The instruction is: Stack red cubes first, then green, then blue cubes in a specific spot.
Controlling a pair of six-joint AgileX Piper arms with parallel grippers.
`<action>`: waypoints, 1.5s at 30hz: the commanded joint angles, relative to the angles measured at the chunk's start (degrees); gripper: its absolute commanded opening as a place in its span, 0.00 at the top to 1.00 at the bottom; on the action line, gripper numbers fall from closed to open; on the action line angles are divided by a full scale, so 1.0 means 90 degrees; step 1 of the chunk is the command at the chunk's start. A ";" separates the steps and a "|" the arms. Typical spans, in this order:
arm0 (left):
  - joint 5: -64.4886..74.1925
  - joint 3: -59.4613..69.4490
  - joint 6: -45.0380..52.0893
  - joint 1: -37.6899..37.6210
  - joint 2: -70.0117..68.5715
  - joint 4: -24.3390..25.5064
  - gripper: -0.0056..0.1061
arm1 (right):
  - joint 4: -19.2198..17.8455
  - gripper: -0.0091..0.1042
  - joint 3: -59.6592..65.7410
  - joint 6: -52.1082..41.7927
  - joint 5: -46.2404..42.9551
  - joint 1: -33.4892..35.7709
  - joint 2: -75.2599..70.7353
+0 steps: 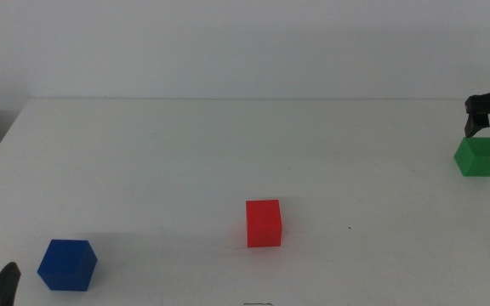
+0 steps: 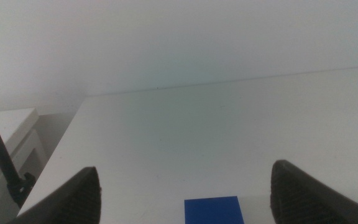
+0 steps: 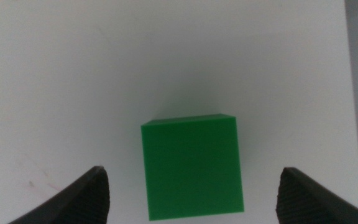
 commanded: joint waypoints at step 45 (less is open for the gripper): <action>-0.0489 -0.0022 -0.0004 -0.0002 -0.0125 -0.0014 0.11 | -0.1904 0.93 0.2088 0.5016 0.0262 0.4491 -0.2562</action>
